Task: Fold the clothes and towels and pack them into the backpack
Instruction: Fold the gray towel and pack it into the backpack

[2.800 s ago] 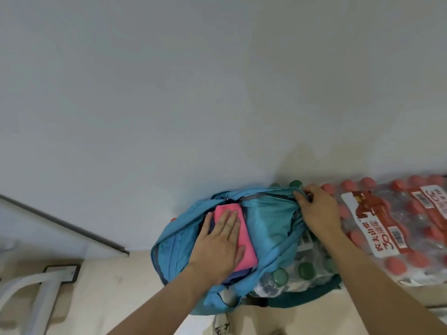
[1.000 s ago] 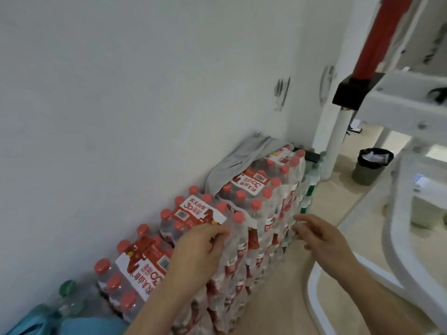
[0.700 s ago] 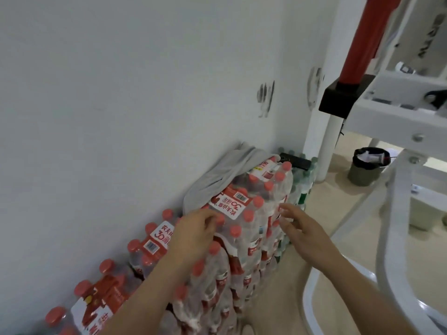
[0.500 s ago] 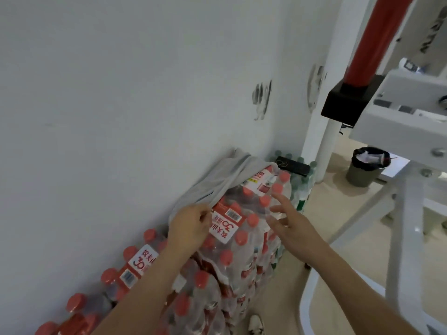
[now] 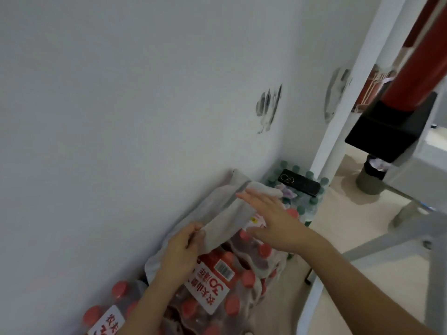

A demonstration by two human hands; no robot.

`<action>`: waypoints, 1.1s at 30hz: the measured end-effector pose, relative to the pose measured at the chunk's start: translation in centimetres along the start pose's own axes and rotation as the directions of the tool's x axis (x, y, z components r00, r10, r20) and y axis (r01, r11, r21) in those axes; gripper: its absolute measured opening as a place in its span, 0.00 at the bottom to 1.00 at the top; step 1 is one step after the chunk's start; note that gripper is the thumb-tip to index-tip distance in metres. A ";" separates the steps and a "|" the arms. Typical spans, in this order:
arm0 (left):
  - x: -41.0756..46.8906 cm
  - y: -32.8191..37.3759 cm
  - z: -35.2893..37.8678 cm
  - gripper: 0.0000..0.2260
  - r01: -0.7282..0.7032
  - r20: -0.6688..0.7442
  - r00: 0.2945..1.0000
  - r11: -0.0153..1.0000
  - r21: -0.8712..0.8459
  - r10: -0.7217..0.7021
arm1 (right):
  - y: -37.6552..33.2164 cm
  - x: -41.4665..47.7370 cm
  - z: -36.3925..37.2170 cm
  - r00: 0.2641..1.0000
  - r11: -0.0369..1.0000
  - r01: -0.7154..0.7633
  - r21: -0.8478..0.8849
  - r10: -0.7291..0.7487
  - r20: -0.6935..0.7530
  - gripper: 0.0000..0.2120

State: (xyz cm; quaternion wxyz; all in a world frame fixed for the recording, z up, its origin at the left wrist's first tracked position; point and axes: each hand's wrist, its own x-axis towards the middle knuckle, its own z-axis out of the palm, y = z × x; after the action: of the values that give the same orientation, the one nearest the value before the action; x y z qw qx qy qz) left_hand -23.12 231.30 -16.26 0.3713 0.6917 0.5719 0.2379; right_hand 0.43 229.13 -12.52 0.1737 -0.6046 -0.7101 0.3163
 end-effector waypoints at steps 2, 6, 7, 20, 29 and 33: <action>0.3 1.7 -1.3 0.10 -0.022 0.044 0.999 0.994 -0.106 0.026 | -1.3 1.6 -0.9 0.984 0.994 0.093 0.054 -0.100 0.145 0.34; 0.0 5.8 -3.1 0.12 -0.004 0.093 0.995 0.967 -0.255 0.029 | -3.0 4.8 -1.9 0.866 0.964 0.250 0.088 -0.263 0.426 0.19; -0.3 6.6 -3.6 0.11 0.000 0.095 0.995 0.966 -0.260 0.026 | -3.2 5.5 -2.1 0.841 0.956 0.275 0.104 -0.291 0.456 0.09; -9.6 5.9 -10.1 0.12 0.315 -0.093 0.947 0.946 0.081 -0.308 | -6.2 11.6 -7.6 0.948 0.577 0.030 0.816 -0.276 0.161 0.08; -17.0 7.4 -15.3 0.23 0.011 -0.479 0.815 0.835 -0.550 -0.326 | -9.6 10.1 -8.4 0.961 0.607 0.127 0.785 -0.271 0.054 0.16; -20.8 7.1 -16.6 0.24 0.021 -0.377 0.901 0.891 -0.453 -0.213 | -12.0 7.7 -7.7 0.933 0.828 0.359 0.431 -0.322 -0.157 0.10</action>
State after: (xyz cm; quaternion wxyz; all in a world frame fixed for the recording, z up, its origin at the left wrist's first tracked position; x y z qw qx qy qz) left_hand -36.11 214.67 1.51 0.4004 0.4869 0.6109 0.4790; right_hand -5.34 237.56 0.09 0.3906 -0.4229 -0.7057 0.4129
